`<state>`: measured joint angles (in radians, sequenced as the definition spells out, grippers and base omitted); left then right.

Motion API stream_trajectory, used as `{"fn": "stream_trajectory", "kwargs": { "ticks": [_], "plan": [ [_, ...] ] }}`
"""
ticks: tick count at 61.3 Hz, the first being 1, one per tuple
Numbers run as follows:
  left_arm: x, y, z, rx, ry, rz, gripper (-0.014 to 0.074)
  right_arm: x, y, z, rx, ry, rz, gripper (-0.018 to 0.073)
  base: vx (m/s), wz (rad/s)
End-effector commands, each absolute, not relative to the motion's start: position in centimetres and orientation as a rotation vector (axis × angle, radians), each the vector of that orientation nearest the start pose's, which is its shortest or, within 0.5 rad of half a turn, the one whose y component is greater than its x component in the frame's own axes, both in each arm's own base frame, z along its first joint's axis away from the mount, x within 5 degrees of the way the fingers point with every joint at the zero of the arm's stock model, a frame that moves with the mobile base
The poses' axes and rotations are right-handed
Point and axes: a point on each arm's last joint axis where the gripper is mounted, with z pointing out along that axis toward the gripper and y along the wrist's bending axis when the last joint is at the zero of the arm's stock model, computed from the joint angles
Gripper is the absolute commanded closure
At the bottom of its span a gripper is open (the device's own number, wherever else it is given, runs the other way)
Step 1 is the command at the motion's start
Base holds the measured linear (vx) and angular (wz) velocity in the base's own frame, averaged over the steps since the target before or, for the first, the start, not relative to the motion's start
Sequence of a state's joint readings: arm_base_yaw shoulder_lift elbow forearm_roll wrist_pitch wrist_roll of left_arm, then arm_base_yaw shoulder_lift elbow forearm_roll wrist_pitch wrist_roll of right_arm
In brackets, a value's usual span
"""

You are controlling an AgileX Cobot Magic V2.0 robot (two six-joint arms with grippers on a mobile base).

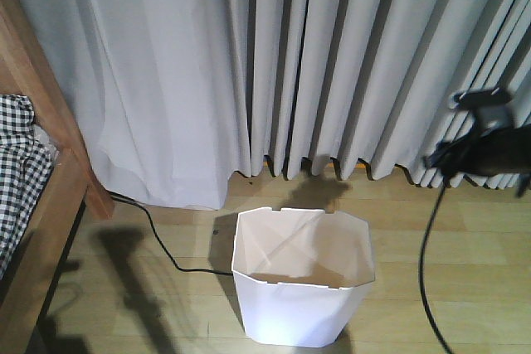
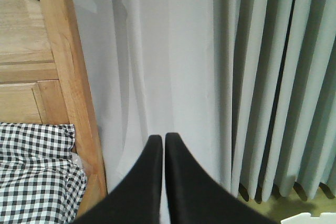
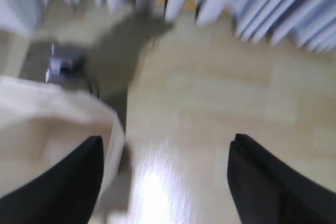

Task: Move trash bin to bedside with robot

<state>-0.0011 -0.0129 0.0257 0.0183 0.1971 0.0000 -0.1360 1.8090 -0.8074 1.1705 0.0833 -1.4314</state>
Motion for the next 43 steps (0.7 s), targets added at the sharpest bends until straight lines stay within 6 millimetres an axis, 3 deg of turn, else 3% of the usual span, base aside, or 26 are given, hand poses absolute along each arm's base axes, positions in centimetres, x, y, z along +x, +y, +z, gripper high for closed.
{"fn": "stream_trajectory", "kwargs": {
  "ticks": [1,10,23,43],
  "plan": [
    [5.6,0.0,18.8,0.013,1.63,0.01,0.0603,31.3,-3.8,18.0,-0.182,2.356,-0.127,0.006,0.0,0.0],
    [5.6,0.0,18.8,0.013,1.63,0.01,0.0603,28.1,-3.3,22.7,-0.164,2.209,-0.145,0.006,0.0,0.0],
    [5.6,0.0,18.8,0.013,1.63,0.01,0.0603,21.3,-2.1,28.2,-0.118,1.961,-0.137,0.006,0.0,0.0],
    [5.6,0.0,18.8,0.013,1.63,0.01,0.0603,13.2,-2.2,30.4,0.175,1.664,-0.108,0.006,0.0,0.0]
  ]
}}
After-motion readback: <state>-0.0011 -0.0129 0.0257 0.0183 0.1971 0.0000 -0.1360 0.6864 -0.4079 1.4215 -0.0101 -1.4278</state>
